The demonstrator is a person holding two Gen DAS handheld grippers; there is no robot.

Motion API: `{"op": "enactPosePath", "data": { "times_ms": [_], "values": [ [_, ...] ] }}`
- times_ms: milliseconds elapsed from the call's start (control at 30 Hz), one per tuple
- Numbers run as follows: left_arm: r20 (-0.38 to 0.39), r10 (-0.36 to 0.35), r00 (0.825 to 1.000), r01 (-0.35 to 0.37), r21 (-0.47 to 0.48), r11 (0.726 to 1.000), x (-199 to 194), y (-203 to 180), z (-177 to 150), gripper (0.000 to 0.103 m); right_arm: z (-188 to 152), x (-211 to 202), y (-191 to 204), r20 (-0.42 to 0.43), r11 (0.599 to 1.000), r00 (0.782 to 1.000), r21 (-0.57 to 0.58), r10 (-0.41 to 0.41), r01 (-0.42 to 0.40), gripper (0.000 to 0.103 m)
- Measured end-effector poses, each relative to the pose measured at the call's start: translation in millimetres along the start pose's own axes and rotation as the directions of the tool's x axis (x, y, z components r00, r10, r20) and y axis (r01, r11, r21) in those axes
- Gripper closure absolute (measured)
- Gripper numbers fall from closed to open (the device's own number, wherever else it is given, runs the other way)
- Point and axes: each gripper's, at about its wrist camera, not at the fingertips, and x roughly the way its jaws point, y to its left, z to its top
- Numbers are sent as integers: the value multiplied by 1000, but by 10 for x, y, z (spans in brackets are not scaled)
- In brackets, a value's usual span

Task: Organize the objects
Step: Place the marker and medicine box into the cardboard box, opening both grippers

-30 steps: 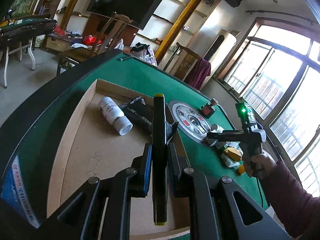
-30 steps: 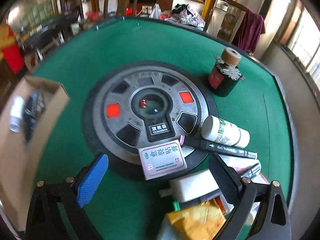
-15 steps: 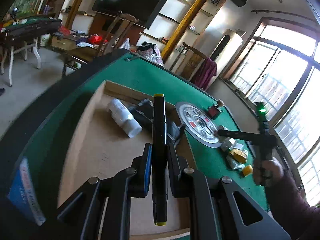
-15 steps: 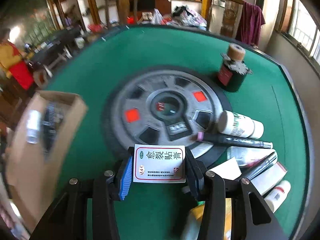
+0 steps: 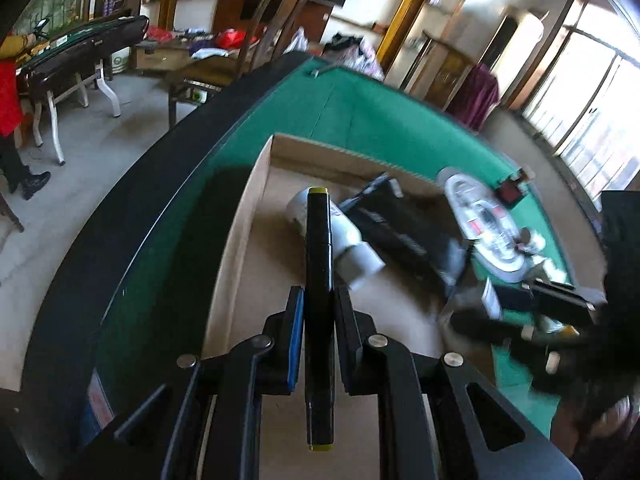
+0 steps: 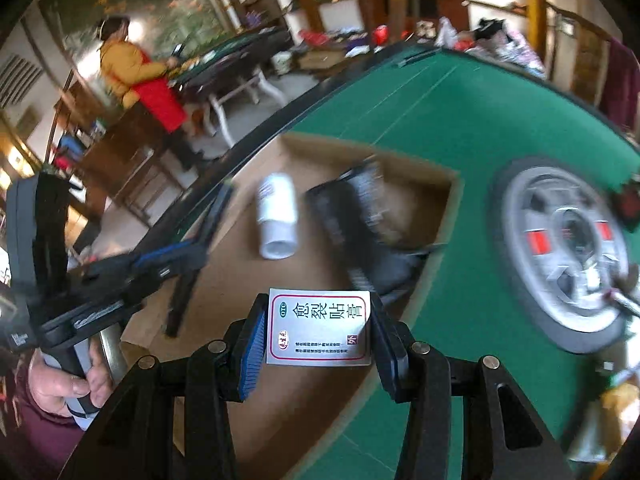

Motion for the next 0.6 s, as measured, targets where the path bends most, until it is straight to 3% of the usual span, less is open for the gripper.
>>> {"op": "enactPosePath", "data": {
  "times_ms": [100, 233, 267, 300, 400, 500, 600],
  "values": [
    [-35, 72, 997, -71, 16, 997, 211, 24, 99, 89, 62, 201, 136, -36, 999, 999, -35, -18, 17, 51],
    [-33, 90, 995, -90, -8, 996, 293, 86, 183, 89, 154, 365, 178, -53, 997, 997, -57, -54, 51, 51],
    [-25, 78, 997, -79, -22, 997, 289, 112, 192, 86, 175, 401, 181, -56, 996, 997, -62, -62, 58, 51],
    [-17, 60, 998, -61, -36, 997, 287, 132, 196, 74, 210, 429, 181, -56, 995, 996, -71, -75, 71, 51],
    [10, 7, 1000, -6, -71, 997, 241, 170, 190, 57, 225, 450, 223, -40, 988, 992, -105, -116, 111, 50],
    [59, 11, 998, -6, -73, 997, 138, 141, 195, 42, 216, 354, 235, -8, 988, 994, -108, -112, 110, 42],
    [118, 12, 993, -3, -79, 997, 20, 77, 199, 41, 187, 49, 161, 83, 993, 993, -72, -85, 91, 28]
  ]
}}
